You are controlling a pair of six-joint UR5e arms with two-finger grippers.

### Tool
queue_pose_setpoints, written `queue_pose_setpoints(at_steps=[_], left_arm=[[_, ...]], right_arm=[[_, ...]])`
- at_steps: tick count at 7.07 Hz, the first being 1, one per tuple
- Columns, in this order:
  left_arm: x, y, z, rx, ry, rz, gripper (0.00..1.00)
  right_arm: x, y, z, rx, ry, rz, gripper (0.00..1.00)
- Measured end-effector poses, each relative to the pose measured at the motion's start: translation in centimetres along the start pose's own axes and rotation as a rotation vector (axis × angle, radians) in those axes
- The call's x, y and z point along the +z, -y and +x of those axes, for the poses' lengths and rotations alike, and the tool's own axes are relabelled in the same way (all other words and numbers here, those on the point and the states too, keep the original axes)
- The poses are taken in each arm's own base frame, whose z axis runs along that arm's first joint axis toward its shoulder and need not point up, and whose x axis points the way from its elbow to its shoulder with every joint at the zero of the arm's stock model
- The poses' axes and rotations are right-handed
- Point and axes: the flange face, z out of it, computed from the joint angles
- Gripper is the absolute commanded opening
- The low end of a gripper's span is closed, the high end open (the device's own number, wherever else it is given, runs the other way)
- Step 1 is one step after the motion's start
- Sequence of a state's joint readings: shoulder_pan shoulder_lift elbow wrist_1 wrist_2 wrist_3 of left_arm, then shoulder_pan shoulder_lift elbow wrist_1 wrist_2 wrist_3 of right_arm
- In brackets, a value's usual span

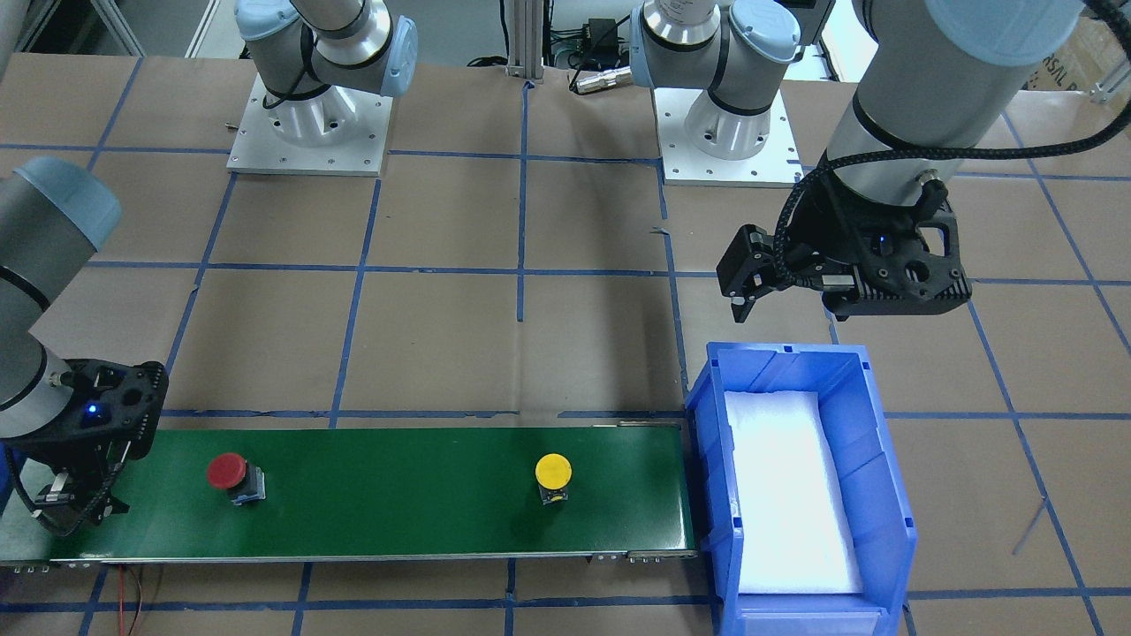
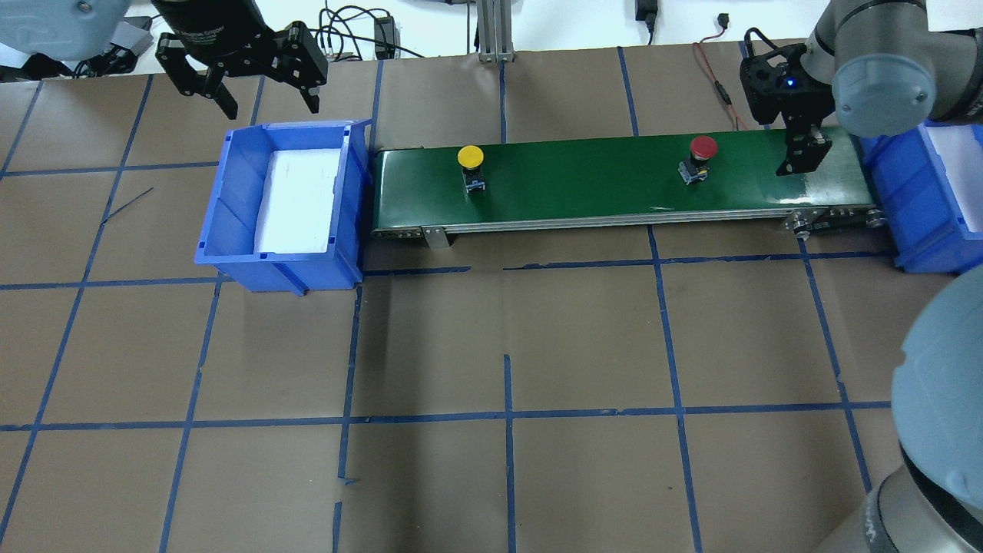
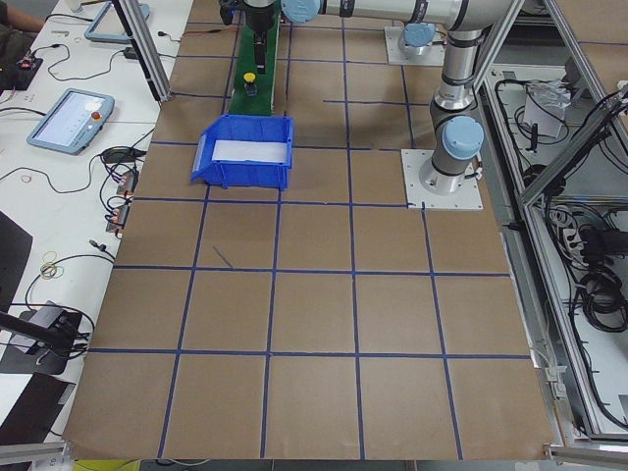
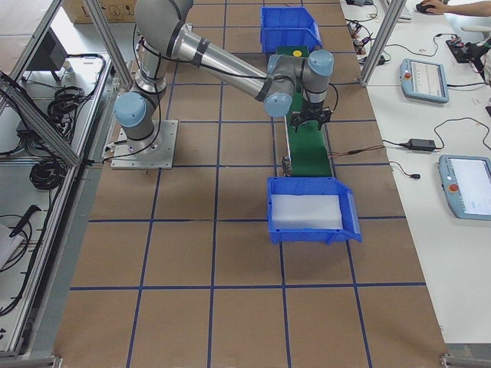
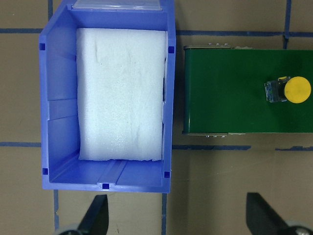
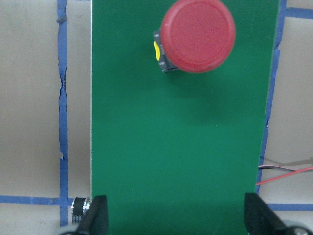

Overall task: Transport two buttons from left to right
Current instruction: 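Lower the right gripper onto the arriving red button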

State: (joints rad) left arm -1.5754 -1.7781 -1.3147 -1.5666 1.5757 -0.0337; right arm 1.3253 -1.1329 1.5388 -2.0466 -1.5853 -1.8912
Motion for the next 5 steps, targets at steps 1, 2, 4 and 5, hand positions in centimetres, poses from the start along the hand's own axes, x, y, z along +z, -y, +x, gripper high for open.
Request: queue_pose_setpoints(at_steps=[1,2,4,5], left_arm=[[-0.05,0.01,0.00,0.000,0.000,0.002,1.00],[-0.08,0.02,0.01,0.000,-0.001,0.003,1.00],[-0.14,0.03,0.02,0.000,-0.002,0.004,1.00],[-0.16,0.04,0.02,0.000,-0.002,0.005,1.00]], right_arm=[[0.04,-0.04,-0.07,-0.010,0.005,-0.005,0.97],[0.12,-0.05,-0.13,-0.013,0.008,-0.007,0.97],[0.08,0.19,-0.10,-0.007,0.003,-0.004,0.97],[-0.10,0.66,0.04,0.001,-0.005,-0.001,0.97]])
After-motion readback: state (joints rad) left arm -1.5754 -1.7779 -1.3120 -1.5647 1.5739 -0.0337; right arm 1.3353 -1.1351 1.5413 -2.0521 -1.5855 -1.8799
